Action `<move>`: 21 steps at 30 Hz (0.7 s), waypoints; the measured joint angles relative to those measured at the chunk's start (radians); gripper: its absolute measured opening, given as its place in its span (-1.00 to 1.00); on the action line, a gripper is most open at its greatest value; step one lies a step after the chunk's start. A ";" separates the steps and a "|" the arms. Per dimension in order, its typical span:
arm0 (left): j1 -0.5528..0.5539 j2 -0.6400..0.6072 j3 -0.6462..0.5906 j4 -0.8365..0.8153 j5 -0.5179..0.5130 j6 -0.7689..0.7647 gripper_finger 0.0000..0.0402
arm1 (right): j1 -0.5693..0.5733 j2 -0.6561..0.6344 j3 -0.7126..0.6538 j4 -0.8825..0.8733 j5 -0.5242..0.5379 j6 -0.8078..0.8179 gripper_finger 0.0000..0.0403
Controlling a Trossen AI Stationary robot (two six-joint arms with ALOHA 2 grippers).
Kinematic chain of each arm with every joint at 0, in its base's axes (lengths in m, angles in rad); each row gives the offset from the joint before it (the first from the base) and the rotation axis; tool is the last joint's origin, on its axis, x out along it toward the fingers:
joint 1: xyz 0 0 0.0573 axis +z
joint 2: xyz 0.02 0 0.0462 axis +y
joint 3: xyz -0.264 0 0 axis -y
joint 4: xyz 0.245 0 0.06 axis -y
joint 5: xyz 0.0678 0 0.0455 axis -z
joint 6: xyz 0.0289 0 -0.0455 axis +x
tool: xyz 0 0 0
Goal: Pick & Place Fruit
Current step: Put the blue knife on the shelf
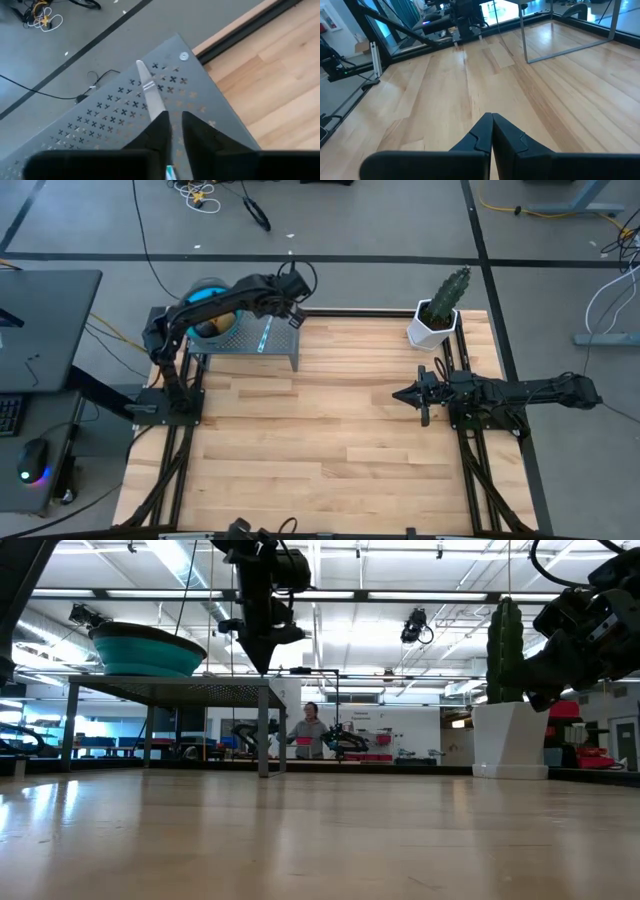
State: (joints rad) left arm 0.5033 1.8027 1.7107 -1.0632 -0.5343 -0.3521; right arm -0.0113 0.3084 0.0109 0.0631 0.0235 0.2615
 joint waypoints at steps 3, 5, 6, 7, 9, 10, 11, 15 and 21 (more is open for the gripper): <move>0.008 0.000 0.000 0.000 0.000 0.015 -0.89 | 0.000 0.000 0.000 0.000 0.000 0.000 -0.93; 0.016 0.000 0.000 0.001 0.000 0.013 -0.96 | 0.000 0.000 0.000 0.000 0.000 0.000 -0.93; 0.019 0.000 0.000 0.006 0.004 0.011 -0.96 | 0.000 0.000 0.000 0.000 0.000 0.000 -0.93; 0.023 0.000 0.000 0.012 0.008 0.012 -0.96 | 0.000 0.000 0.000 0.000 0.000 0.000 -0.93; 0.030 0.000 0.000 0.021 0.011 0.015 -0.94 | 0.000 0.000 0.000 0.000 0.000 0.000 -0.93; 0.032 0.000 0.000 0.029 0.012 0.016 -0.94 | 0.000 0.000 0.000 0.000 0.000 0.000 -0.93; 0.035 0.000 0.000 0.038 0.013 0.016 -0.95 | 0.000 0.000 0.000 0.000 0.000 0.000 -0.93; 0.044 0.000 0.000 0.037 0.020 0.024 -0.97 | 0.000 0.000 0.000 0.000 0.000 0.000 -0.93; 0.048 -0.001 -0.088 0.118 0.081 0.059 -0.98 | 0.000 0.000 0.000 -0.001 0.000 0.000 -0.93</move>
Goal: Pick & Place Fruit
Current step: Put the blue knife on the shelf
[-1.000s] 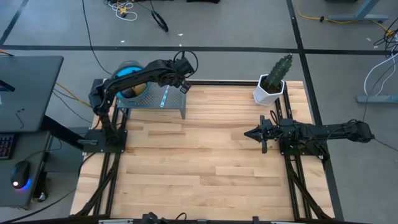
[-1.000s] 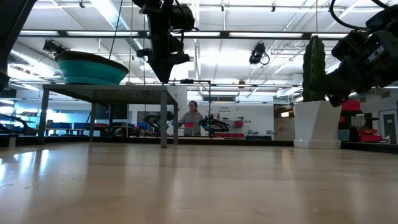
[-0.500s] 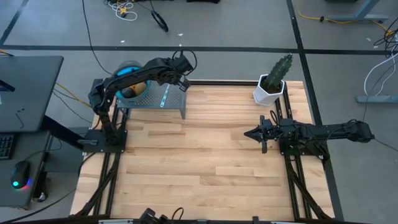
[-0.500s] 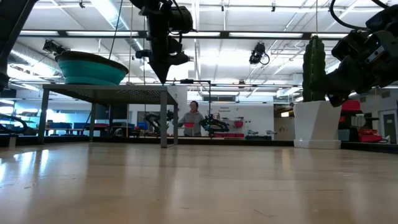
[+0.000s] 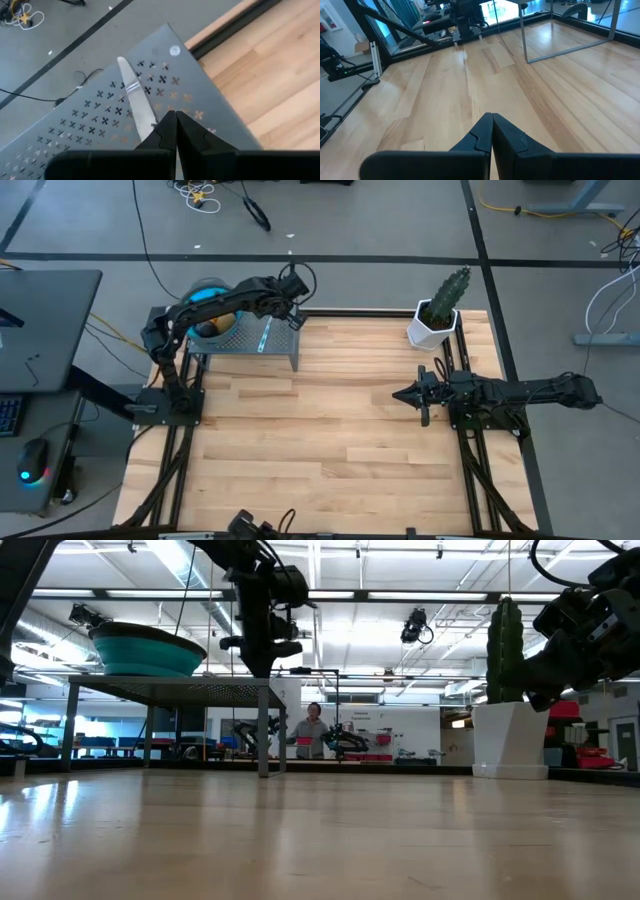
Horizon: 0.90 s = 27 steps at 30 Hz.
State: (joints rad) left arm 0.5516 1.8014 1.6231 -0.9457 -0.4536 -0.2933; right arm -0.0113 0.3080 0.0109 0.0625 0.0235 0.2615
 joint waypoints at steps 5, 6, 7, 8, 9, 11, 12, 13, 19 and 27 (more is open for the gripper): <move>0.004 0.001 -0.059 0.033 -0.056 0.020 -0.96 | 0.000 0.000 0.000 -0.003 0.000 0.000 -0.93; 0.007 0.001 -0.059 0.032 -0.066 0.021 -0.96 | 0.000 0.000 0.000 -0.003 0.000 0.000 -0.93; 0.009 -0.001 -0.058 0.038 -0.070 0.021 -0.96 | 0.000 0.000 0.000 -0.003 0.000 0.000 -0.93; 0.011 -0.001 -0.058 0.042 -0.067 0.021 -0.96 | 0.000 0.000 0.000 -0.003 0.000 0.000 -0.93; 0.013 -0.001 -0.058 0.046 -0.061 0.021 -0.96 | 0.000 0.000 0.000 -0.002 0.000 0.000 -0.93; 0.015 -0.001 -0.058 0.050 -0.051 0.021 -0.98 | 0.000 0.000 0.000 -0.001 0.000 0.000 -0.93; 0.015 -0.001 -0.058 0.049 -0.050 0.021 -0.98 | 0.000 0.000 0.000 -0.001 0.000 0.000 -0.93; 0.015 -0.001 -0.058 0.050 -0.050 0.021 -0.98 | 0.000 0.000 0.000 -0.001 0.000 0.000 -0.93; 0.015 -0.001 -0.058 0.050 -0.046 0.017 -0.97 | 0.000 0.000 0.000 -0.007 0.000 0.000 -0.93; 0.016 -0.001 -0.058 0.072 -0.050 0.017 -0.96 | 0.000 0.000 0.000 -0.014 0.000 0.004 -0.93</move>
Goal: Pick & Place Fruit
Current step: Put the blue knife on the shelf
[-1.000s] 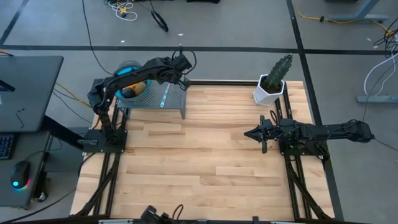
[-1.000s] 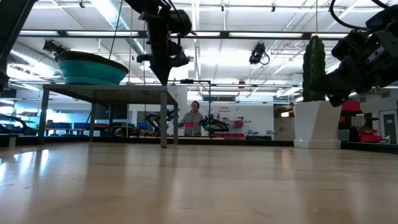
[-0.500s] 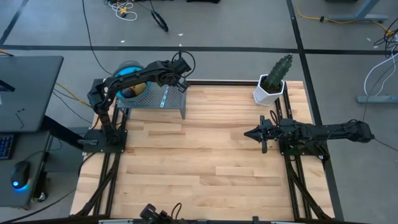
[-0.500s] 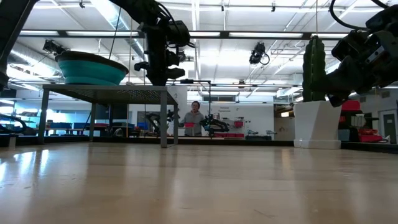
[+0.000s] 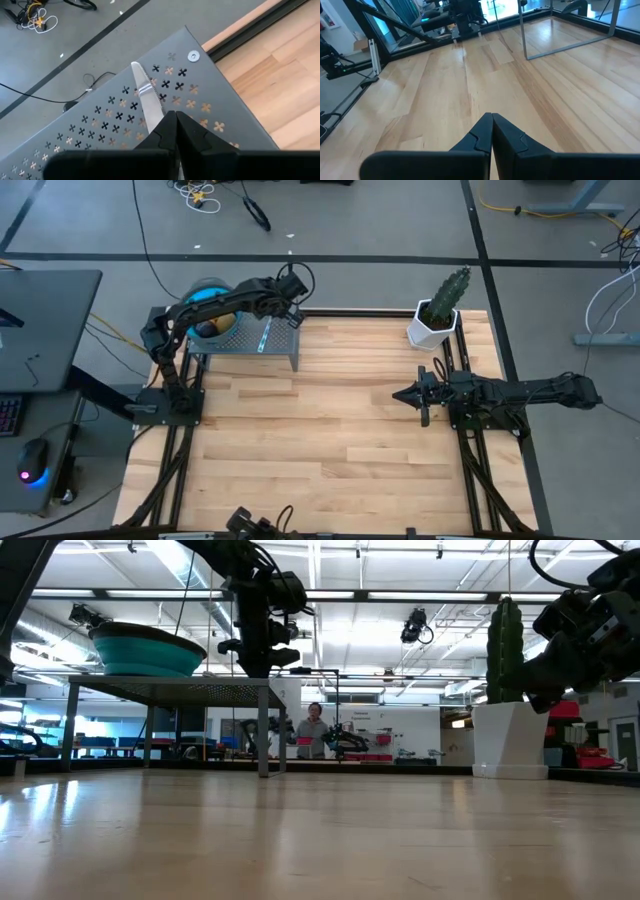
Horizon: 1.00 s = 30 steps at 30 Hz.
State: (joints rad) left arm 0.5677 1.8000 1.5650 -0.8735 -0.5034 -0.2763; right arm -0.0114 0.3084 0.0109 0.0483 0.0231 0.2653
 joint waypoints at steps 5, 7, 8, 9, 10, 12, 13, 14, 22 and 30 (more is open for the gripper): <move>0.000 0.000 0.000 -0.002 0.001 -0.005 -0.98 | 0.000 0.000 0.000 0.000 0.000 0.000 -0.93; 0.000 0.000 0.000 -0.008 0.000 -0.007 -0.97 | 0.000 0.000 0.000 0.000 0.000 0.000 -0.93; 0.000 0.000 0.000 -0.013 0.000 -0.009 -0.96 | 0.000 0.000 0.000 0.000 0.000 0.000 -0.93; 0.000 0.000 0.000 -0.018 -0.002 -0.014 -0.96 | 0.000 0.000 0.000 0.000 0.000 0.000 -0.93; 0.000 0.000 -0.001 -0.021 -0.007 -0.016 -0.96 | 0.000 0.000 0.000 0.000 0.000 0.000 -0.93; -0.001 0.000 -0.019 -0.012 -0.017 -0.016 -0.98 | 0.000 0.000 0.000 0.000 0.000 0.000 -0.93; -0.002 0.001 -0.032 -0.009 -0.019 -0.016 -0.98 | 0.000 0.000 0.000 0.000 -0.001 0.000 -0.93; -0.003 0.001 -0.040 0.001 -0.028 -0.019 -0.98 | 0.000 0.000 0.000 0.000 -0.001 0.000 -0.93; -0.003 -0.003 -0.066 0.034 -0.043 -0.004 -0.97 | 0.000 0.000 0.000 0.000 0.000 0.001 -0.93; -0.002 -0.012 -0.069 0.026 -0.050 -0.007 -0.94 | 0.000 0.000 0.000 0.000 0.000 0.001 -0.93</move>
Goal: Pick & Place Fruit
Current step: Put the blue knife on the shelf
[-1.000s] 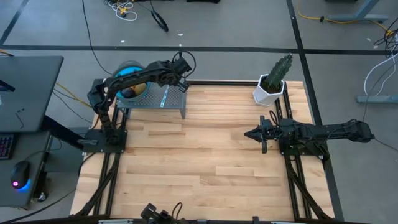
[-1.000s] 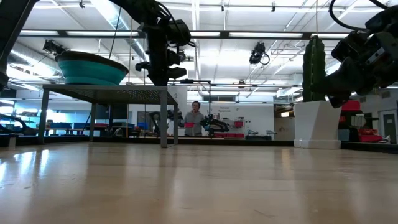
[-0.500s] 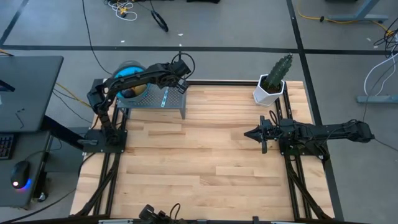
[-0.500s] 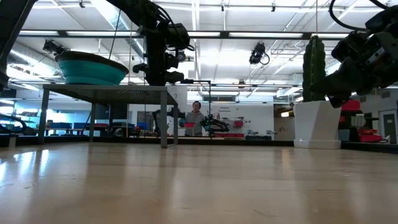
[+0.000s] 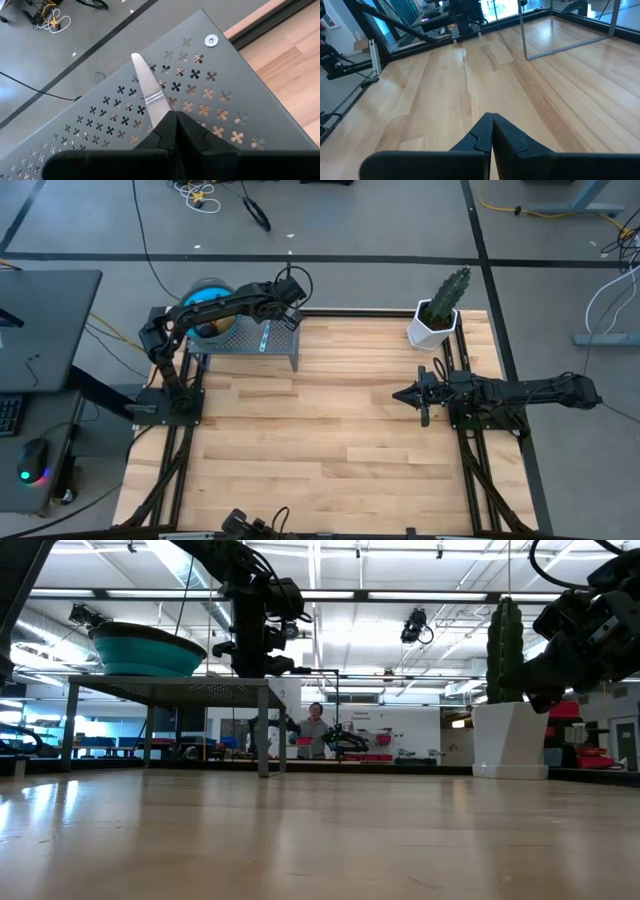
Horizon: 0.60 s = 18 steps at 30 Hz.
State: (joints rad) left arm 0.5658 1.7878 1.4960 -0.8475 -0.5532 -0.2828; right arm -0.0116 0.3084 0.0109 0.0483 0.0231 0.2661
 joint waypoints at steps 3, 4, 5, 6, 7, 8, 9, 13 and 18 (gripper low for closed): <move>0.000 0.000 0.000 -0.001 -0.001 -0.007 -0.97 | 0.000 0.000 0.000 0.000 0.000 0.003 -0.93; 0.000 0.000 0.000 -0.001 -0.001 -0.008 -0.98 | 0.000 0.000 0.000 0.000 0.000 0.003 -0.93; 0.000 0.000 0.000 -0.001 -0.001 -0.009 -0.98 | 0.000 0.000 0.000 0.000 0.000 0.003 -0.93; 0.000 0.000 0.000 -0.001 -0.001 -0.009 -0.97 | 0.000 0.000 0.000 0.000 0.000 0.004 -0.93; 0.000 0.000 0.000 -0.001 -0.002 -0.009 -0.97 | 0.000 0.000 0.000 0.000 0.000 0.005 -0.93; 0.000 0.000 0.000 -0.001 -0.005 -0.010 -0.96 | 0.000 0.000 0.000 0.000 0.000 0.005 -0.93; 0.000 0.000 0.000 -0.004 -0.009 -0.013 -0.95 | 0.000 0.000 0.000 0.000 0.000 0.005 -0.93; 0.000 0.000 -0.001 -0.017 -0.032 -0.024 -0.97 | 0.000 0.000 0.000 0.000 0.000 0.005 -0.93; 0.000 0.000 -0.001 -0.017 -0.033 -0.027 -0.96 | 0.000 0.000 0.000 0.000 0.000 0.005 -0.93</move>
State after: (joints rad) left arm 0.5655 1.7878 1.4952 -0.8644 -0.5858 -0.3095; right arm -0.0116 0.3081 0.0109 0.0483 0.0231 0.2707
